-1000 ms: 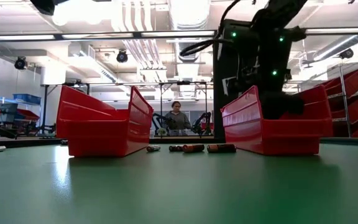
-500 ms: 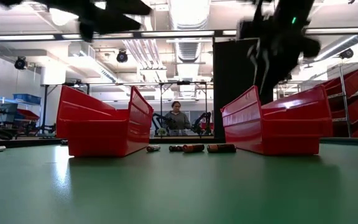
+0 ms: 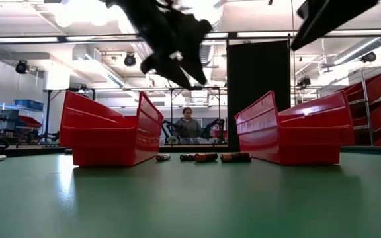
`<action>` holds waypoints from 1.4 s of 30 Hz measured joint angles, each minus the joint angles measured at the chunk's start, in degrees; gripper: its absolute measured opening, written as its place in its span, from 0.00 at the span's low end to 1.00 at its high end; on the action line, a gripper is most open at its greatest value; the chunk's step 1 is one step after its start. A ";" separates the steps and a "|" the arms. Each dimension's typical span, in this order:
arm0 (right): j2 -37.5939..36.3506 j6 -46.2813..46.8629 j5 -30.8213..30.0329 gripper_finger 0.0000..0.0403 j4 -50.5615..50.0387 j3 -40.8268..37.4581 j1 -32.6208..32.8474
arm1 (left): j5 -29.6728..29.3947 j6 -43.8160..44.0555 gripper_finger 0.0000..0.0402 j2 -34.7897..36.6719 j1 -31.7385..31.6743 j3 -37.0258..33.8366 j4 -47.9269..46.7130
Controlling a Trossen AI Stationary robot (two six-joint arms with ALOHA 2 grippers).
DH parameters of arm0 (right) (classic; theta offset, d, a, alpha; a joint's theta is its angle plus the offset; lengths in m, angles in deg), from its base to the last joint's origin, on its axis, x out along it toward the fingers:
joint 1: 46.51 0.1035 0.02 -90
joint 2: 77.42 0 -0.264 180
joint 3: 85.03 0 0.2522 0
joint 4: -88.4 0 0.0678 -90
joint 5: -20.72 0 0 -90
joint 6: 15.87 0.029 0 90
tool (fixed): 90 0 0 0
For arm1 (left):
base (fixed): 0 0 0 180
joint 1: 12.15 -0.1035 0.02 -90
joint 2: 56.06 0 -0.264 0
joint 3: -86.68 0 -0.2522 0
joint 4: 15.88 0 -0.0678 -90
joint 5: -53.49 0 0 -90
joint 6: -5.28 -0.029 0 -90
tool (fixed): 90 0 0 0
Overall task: Sort batteries
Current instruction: Adjust the batteries on the table
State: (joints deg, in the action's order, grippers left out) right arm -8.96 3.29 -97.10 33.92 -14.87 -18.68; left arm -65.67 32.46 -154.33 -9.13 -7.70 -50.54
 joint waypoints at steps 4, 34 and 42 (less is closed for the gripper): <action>1.27 4.47 -4.06 0.55 1.00 -0.91 5.61 | 1.77 1.17 0.55 -8.34 -2.43 10.19 -12.41; 5.20 16.43 -8.34 0.54 2.10 -3.28 16.17 | 5.71 7.48 0.39 -33.26 -2.97 32.27 -39.30; 5.19 16.98 -8.33 0.54 2.11 -3.28 16.17 | 6.70 5.34 0.39 -33.26 -1.83 32.27 -32.46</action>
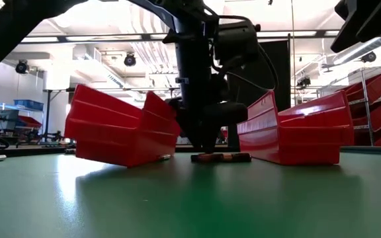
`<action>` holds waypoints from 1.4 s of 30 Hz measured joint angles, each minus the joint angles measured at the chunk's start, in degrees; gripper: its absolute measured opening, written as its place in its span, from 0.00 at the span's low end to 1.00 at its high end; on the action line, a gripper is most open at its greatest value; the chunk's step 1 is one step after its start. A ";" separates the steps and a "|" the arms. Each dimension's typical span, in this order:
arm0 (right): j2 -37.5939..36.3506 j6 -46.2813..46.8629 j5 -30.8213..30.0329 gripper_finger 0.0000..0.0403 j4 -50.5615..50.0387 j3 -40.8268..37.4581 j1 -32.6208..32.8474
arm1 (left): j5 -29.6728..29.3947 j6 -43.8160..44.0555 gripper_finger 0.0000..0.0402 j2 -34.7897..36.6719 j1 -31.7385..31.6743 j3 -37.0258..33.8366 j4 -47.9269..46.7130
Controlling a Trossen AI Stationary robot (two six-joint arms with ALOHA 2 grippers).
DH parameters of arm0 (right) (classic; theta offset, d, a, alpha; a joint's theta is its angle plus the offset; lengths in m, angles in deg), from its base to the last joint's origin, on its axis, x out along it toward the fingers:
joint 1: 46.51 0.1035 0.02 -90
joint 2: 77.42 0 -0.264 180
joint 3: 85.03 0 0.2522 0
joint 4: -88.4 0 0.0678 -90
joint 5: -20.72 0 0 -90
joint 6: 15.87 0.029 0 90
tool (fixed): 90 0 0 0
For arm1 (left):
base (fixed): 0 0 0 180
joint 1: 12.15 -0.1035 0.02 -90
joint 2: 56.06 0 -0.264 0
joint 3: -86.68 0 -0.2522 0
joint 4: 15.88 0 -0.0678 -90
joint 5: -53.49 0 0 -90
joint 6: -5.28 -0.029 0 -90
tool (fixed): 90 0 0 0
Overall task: Sort batteries
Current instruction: Adjust the batteries on the table
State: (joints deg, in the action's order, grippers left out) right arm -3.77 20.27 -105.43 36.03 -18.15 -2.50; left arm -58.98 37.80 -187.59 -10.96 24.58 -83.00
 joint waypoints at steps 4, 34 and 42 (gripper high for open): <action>0.00 0.02 0.01 0.55 0.00 0.00 0.00 | 0.71 -0.36 0.39 0.00 -0.02 -0.02 -0.18; 0.00 0.47 0.10 0.54 -0.05 0.00 0.00 | -6.56 -1.84 0.39 3.13 -5.97 0.08 -8.61; 0.00 0.05 0.10 0.54 -0.06 0.00 0.00 | 0.31 -1.27 0.39 3.32 -1.76 3.12 -5.52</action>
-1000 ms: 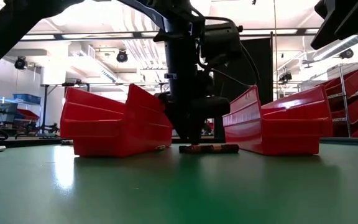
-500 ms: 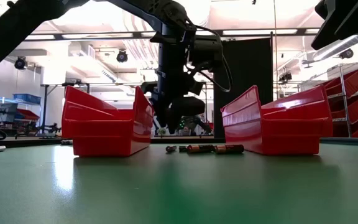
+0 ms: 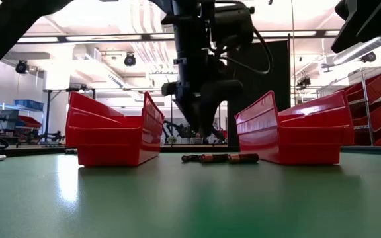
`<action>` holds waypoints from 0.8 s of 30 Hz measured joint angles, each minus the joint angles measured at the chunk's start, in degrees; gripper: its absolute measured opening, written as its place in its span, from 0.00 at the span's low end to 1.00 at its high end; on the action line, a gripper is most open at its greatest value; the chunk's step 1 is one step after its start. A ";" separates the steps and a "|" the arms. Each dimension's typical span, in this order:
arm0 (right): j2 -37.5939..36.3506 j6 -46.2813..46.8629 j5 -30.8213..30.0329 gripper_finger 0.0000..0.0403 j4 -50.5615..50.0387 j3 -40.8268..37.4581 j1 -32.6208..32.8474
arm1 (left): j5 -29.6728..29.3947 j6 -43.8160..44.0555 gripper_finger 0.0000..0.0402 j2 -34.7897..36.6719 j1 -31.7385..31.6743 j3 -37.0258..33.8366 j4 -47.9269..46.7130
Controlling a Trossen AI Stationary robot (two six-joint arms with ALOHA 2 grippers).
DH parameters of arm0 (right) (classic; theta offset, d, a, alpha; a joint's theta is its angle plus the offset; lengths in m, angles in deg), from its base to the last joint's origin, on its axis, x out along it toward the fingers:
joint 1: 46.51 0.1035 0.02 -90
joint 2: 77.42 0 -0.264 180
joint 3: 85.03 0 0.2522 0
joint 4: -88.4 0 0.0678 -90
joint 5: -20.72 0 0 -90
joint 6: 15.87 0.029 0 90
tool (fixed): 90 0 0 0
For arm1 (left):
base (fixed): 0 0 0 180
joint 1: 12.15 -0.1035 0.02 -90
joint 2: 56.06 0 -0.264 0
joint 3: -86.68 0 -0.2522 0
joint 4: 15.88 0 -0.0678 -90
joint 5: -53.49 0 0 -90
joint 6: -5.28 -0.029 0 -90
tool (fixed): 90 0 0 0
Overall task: Sort batteries
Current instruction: Adjust the batteries on the table
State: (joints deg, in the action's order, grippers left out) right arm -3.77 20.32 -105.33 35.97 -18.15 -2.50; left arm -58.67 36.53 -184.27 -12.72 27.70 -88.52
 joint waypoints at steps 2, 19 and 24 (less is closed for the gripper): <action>0.00 -0.03 0.00 0.54 0.01 0.00 0.00 | 0.55 1.06 0.39 0.00 0.20 -0.43 -0.01; 0.00 0.23 -0.02 0.55 0.23 0.00 -0.09 | 3.54 -14.86 0.39 -0.11 1.17 -2.31 10.24; 0.00 0.71 -0.06 0.54 0.45 0.00 -0.15 | 8.76 -21.87 0.39 -0.12 -0.72 -3.09 8.23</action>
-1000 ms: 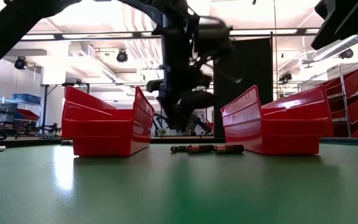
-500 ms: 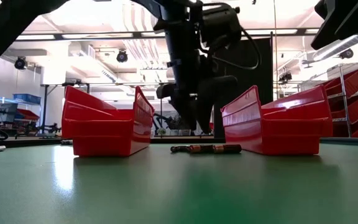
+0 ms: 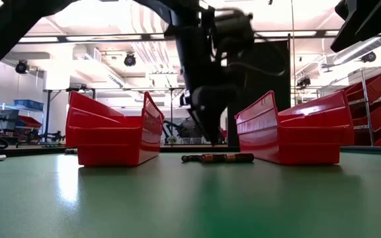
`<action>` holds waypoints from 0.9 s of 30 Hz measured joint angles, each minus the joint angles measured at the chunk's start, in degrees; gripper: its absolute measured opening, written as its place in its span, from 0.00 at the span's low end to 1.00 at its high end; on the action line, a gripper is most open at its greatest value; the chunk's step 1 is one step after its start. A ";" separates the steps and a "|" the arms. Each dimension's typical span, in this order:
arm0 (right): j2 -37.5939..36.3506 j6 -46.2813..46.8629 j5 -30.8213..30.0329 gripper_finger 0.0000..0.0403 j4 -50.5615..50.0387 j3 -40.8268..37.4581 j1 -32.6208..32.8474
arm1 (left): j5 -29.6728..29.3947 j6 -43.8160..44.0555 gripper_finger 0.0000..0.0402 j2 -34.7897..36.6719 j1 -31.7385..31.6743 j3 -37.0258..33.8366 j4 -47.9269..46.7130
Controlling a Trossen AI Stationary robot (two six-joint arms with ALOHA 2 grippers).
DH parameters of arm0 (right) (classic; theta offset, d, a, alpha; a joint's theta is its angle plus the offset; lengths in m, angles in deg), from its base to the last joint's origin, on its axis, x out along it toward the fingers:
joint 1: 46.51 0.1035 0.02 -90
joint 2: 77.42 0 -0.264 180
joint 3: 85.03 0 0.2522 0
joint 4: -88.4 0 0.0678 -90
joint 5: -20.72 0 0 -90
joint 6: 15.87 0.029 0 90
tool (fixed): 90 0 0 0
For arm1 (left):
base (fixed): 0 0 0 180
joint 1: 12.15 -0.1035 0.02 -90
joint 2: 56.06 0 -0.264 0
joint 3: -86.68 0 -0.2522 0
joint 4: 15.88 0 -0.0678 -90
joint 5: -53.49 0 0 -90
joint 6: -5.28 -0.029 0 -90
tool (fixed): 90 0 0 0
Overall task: Sort batteries
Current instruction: Adjust the batteries on the table
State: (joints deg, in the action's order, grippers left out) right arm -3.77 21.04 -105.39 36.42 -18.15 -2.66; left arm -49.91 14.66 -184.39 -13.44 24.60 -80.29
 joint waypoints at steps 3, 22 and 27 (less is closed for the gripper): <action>0.00 0.04 -0.08 0.55 0.25 0.00 0.00 | -3.90 -1.50 0.39 -0.95 -0.99 -0.15 -0.45; 0.00 1.57 -0.96 0.55 1.27 0.02 0.13 | -2.06 -4.41 0.39 -2.79 0.77 -0.07 -0.36; 1.24 0.33 -0.99 0.54 1.93 0.02 0.25 | -1.00 -4.19 0.39 -2.76 2.09 -0.07 -0.11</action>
State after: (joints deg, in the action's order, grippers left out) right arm -2.53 21.36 -106.38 38.35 -18.13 -2.40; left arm -50.91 10.47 -187.15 -11.35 24.53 -80.41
